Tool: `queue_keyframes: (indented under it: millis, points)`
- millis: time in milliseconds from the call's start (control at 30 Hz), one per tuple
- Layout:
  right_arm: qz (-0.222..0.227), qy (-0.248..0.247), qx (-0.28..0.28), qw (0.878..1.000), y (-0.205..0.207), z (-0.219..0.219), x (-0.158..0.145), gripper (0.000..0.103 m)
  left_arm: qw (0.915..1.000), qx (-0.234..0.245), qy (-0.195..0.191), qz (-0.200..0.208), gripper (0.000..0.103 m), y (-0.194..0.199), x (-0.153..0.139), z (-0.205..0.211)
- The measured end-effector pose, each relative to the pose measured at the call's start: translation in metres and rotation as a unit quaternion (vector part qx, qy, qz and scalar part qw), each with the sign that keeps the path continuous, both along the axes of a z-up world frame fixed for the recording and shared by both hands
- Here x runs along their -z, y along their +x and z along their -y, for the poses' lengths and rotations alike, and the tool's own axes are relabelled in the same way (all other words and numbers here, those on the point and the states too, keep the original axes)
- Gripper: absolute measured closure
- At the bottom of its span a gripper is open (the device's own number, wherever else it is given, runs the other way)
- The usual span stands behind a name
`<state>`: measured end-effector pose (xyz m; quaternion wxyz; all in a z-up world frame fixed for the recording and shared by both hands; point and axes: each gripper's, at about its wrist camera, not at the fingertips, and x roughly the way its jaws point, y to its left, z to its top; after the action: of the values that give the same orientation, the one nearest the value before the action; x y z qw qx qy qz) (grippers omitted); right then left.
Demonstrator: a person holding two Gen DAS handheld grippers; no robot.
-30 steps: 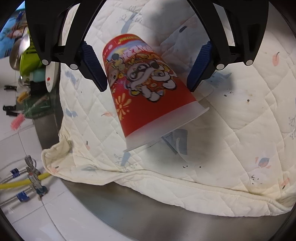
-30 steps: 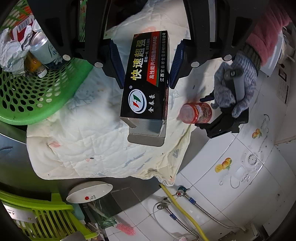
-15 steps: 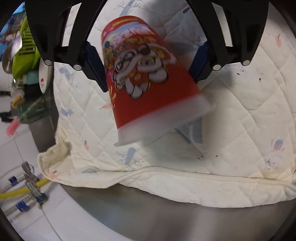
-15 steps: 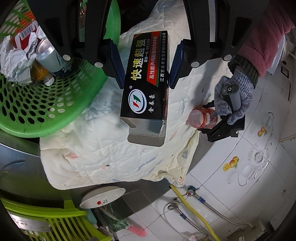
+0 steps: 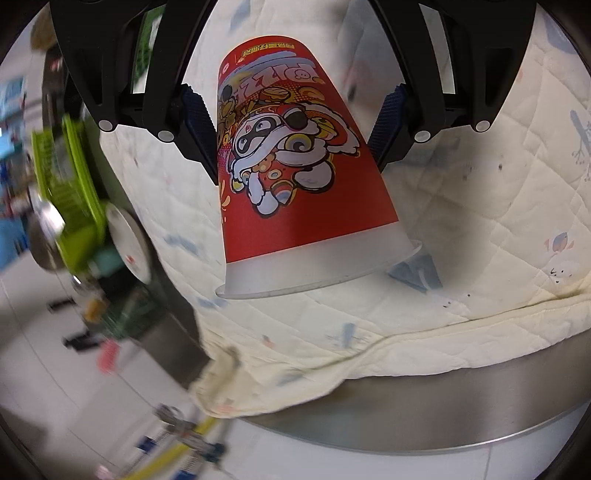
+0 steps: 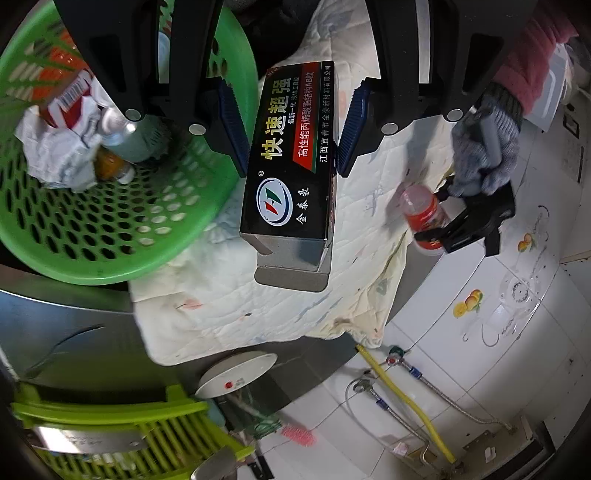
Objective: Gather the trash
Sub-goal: 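Carry the box over the green basket with the right tool while the left tool carries the cup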
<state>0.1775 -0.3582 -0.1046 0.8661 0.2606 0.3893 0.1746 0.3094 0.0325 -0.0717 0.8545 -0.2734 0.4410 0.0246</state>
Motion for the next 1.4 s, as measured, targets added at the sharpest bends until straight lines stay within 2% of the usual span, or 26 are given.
queue_keyframes:
  millis: [133,233,400,800,967,1200,1333,1400]
  points:
    - [0.000,-0.009,0.028,1.000,-0.016,0.014,-0.004,0.056,0.9989,0.044,-0.001,0.015,0.031,-0.024,-0.009,0.013]
    - [0.002,-0.032,0.054,0.998,-0.030,0.025,-0.006,0.056,0.9962,0.080,0.009,0.032,0.030,-0.043,-0.018,0.028]
    - [-0.002,-0.071,0.090,0.993,-0.050,0.040,-0.006,0.056,0.9911,0.124,0.003,0.049,0.030,-0.066,-0.027,0.047]
    - [-0.021,-0.145,0.151,0.978,-0.075,0.063,0.007,0.056,0.9716,0.226,0.006,0.069,0.030,-0.098,-0.039,0.118]
    - [-0.032,-0.159,0.167,0.973,-0.075,0.073,0.016,0.055,0.9637,0.259,0.008,0.067,0.030,-0.103,-0.037,0.150]
    - [-0.043,-0.150,0.173,0.972,-0.074,0.085,0.028,0.054,0.9516,0.299,0.023,0.069,0.030,-0.106,-0.037,0.193]
    - [-0.044,-0.147,0.170,0.974,-0.075,0.087,0.031,0.046,0.9453,0.319,0.034,0.061,0.030,-0.103,-0.030,0.217]
    - [-0.043,-0.147,0.169,0.974,-0.077,0.088,0.032,0.046,0.9426,0.327,0.037,0.055,0.030,-0.102,-0.026,0.227]
